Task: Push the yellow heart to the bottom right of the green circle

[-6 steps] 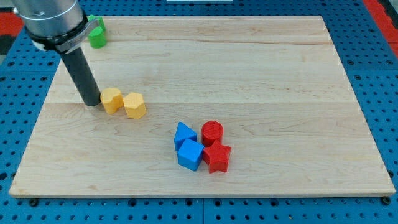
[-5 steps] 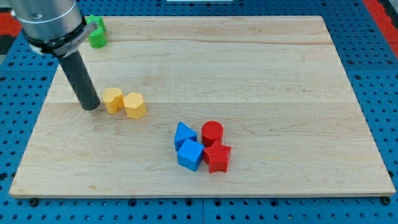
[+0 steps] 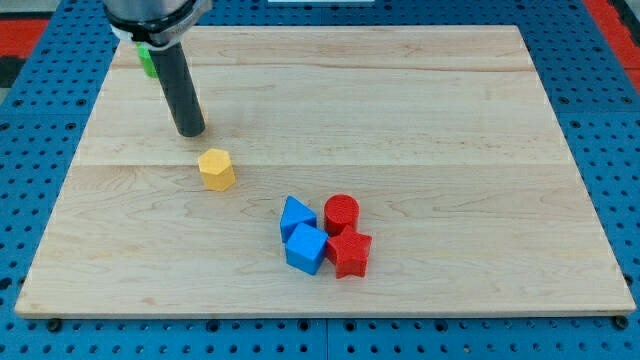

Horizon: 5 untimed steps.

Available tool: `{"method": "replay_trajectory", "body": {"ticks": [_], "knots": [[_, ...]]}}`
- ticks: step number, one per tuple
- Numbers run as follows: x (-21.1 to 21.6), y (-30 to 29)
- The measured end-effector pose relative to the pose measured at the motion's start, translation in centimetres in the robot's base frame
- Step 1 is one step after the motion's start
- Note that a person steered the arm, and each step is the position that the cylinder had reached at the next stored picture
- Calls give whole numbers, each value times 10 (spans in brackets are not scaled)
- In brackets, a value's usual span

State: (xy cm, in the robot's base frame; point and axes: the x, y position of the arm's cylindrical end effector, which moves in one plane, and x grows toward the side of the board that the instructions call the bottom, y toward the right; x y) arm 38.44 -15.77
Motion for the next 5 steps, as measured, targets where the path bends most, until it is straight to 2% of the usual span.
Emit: {"method": "replay_trajectory", "body": {"ticks": [4, 5], "knots": [[-102, 0], [-99, 0]]}}
